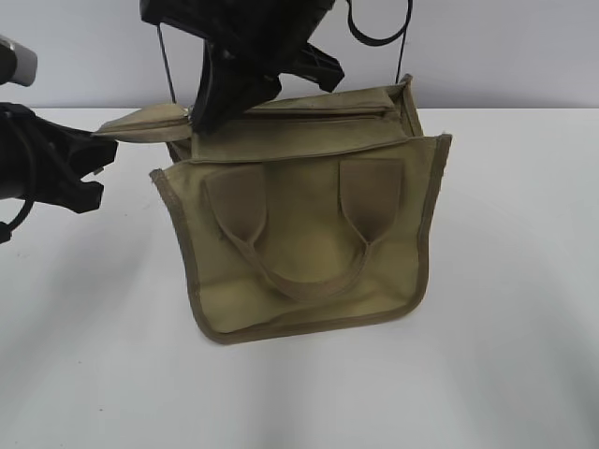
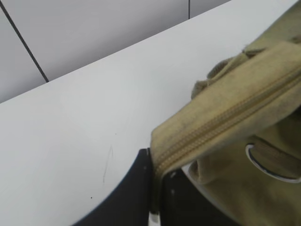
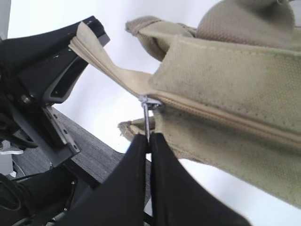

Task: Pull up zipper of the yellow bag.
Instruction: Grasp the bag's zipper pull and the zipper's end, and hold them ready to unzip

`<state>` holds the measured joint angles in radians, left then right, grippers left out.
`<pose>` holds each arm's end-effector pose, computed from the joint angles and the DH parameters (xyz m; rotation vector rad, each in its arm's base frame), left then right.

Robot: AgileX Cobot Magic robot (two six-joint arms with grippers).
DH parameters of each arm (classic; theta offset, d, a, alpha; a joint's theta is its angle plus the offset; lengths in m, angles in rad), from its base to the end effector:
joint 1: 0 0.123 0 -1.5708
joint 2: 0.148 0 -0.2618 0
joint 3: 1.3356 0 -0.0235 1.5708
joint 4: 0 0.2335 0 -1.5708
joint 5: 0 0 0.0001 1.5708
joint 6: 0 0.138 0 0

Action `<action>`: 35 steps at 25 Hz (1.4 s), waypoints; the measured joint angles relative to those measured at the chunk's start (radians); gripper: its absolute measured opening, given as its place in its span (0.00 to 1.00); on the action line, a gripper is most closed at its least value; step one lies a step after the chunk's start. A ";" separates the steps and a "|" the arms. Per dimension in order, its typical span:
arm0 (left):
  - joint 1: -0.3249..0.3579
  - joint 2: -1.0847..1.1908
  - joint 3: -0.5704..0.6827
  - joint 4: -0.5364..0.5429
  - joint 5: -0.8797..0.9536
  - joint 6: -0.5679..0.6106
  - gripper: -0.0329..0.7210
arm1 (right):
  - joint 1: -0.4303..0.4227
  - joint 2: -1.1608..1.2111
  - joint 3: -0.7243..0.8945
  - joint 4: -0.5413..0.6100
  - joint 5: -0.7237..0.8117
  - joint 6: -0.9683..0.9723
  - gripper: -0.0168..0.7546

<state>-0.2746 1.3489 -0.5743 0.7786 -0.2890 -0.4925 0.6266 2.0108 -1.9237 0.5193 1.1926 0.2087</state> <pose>0.2775 -0.1068 0.1917 0.6651 1.9346 -0.2124 0.3106 0.3035 0.2530 -0.4521 2.8346 0.9187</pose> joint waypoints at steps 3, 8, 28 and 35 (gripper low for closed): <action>0.000 0.000 0.000 0.000 -0.001 0.000 0.04 | -0.001 -0.004 0.000 0.015 0.000 0.011 0.00; 0.000 0.000 0.000 -0.001 -0.002 0.000 0.04 | -0.002 -0.014 0.001 0.018 0.000 0.017 0.00; -0.002 -0.028 -0.001 -0.033 0.049 0.000 0.04 | 0.001 -0.038 0.055 -0.147 -0.018 0.045 0.00; -0.004 -0.028 -0.001 -0.035 0.054 0.000 0.04 | -0.011 -0.038 0.055 -0.203 -0.019 0.047 0.00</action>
<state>-0.2783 1.3212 -0.5751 0.7438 -0.2348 -0.4925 0.6159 1.9724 -1.8689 0.3165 1.1734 0.2558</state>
